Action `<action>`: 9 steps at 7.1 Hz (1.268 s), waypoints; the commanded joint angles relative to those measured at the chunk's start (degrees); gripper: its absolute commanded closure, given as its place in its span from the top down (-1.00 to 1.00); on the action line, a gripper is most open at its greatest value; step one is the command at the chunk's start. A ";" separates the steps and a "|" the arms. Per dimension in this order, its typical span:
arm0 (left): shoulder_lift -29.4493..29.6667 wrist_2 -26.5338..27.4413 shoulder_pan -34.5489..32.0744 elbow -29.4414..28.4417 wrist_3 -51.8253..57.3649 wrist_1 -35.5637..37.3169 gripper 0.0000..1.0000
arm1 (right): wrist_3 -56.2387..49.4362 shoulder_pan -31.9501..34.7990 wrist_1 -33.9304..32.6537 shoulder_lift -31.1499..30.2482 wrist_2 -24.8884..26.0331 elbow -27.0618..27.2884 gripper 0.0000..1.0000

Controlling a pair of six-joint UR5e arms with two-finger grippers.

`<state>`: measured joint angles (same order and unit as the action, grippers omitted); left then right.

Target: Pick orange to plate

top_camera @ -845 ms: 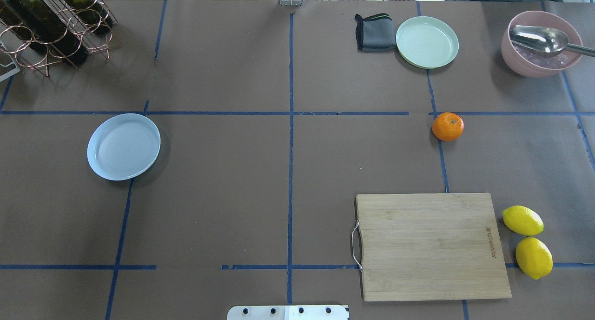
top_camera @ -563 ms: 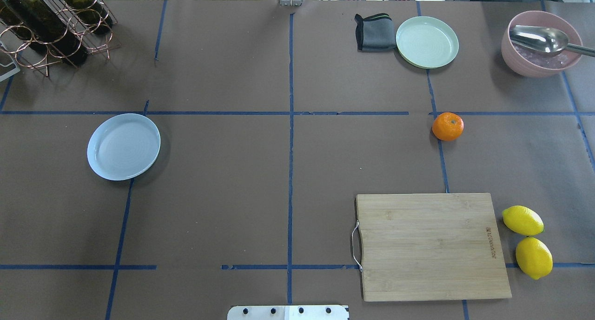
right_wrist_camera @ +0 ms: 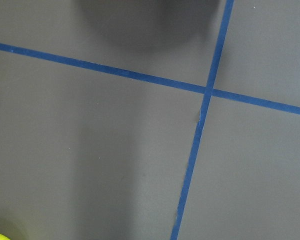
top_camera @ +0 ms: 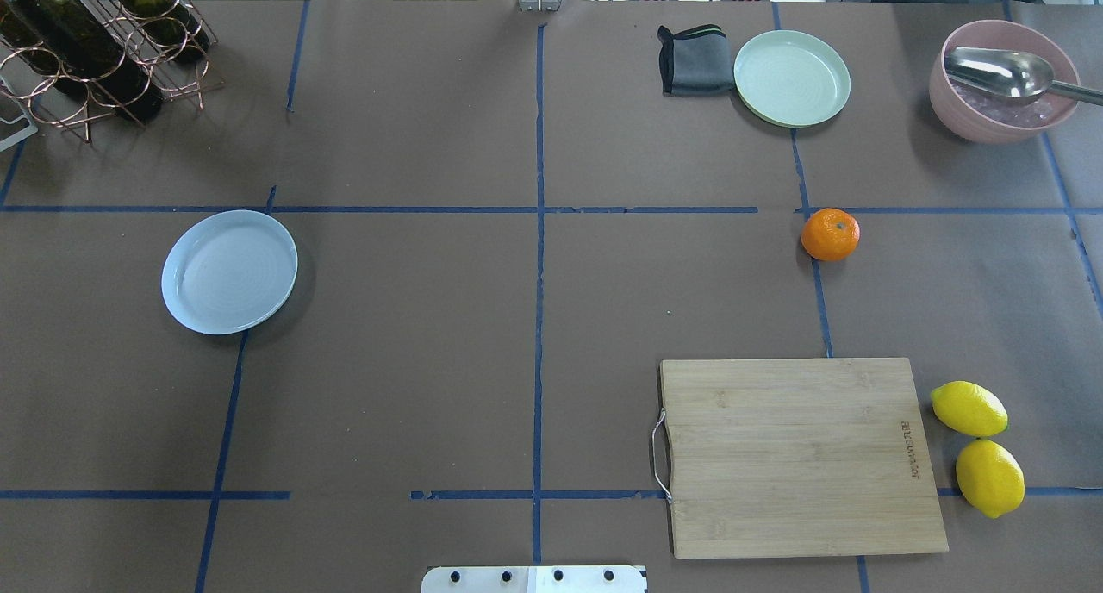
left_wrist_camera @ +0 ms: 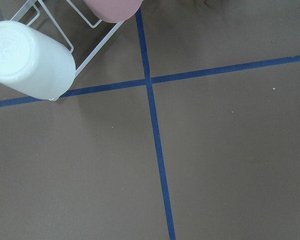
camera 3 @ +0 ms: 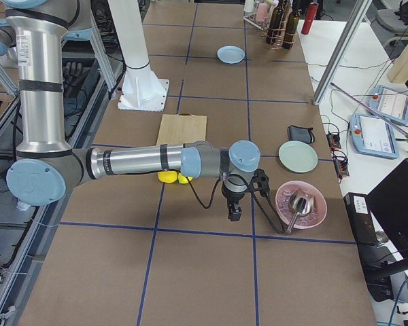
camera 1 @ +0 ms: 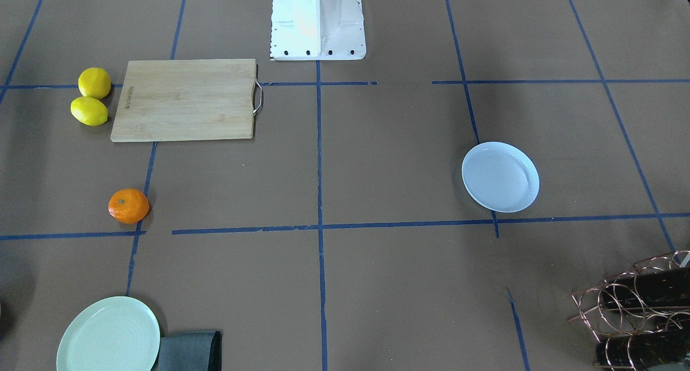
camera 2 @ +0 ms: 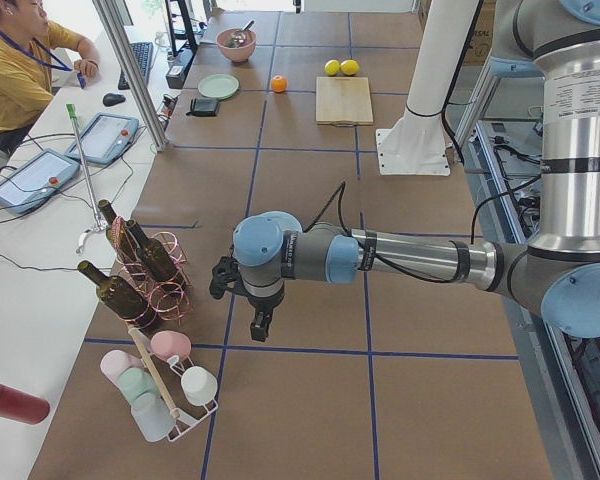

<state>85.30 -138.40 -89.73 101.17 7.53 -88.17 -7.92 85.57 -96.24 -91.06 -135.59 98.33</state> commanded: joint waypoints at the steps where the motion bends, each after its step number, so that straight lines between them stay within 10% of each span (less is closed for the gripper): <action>1: -0.83 -6.60 -0.18 0.09 -0.23 -2.78 1.00 | 0.01 -0.06 0.09 0.62 -1.16 0.46 1.00; 6: 1.35 -2.78 22.02 -5.60 -34.43 -36.37 0.98 | 0.36 -2.15 0.09 1.77 -3.89 0.37 1.00; 9: 7.86 4.44 31.88 -13.08 -49.45 -40.77 0.97 | 0.36 -2.69 0.09 2.12 -3.98 0.11 1.00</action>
<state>90.98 -136.35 -61.03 90.98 -38.81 -128.04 -7.56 83.19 -96.15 -89.04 -139.54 98.53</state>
